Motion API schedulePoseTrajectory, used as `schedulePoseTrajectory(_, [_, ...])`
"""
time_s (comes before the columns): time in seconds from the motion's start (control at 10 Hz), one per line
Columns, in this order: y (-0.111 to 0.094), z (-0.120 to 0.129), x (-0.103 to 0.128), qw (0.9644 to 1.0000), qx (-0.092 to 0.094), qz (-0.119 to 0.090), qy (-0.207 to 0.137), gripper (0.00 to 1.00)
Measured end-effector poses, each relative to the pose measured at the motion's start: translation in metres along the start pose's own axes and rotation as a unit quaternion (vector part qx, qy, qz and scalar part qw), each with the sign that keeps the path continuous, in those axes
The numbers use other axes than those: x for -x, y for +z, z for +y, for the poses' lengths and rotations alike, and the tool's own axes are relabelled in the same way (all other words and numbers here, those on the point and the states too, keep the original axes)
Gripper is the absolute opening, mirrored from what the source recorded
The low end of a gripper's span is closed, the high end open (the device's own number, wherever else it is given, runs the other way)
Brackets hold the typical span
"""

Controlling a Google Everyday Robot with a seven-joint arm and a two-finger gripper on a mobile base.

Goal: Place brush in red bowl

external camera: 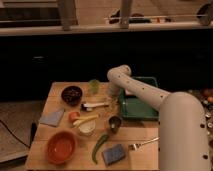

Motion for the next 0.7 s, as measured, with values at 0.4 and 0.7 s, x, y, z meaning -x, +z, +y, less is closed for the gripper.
schedulePoseTrajectory(0.4, [0.025,0.006,0.011,0.9991,0.030,0.007,-0.029,0.80])
schedulePoseTrajectory(0.7, [0.029,0.007,0.018,0.9980,0.036,0.008,-0.050,0.58])
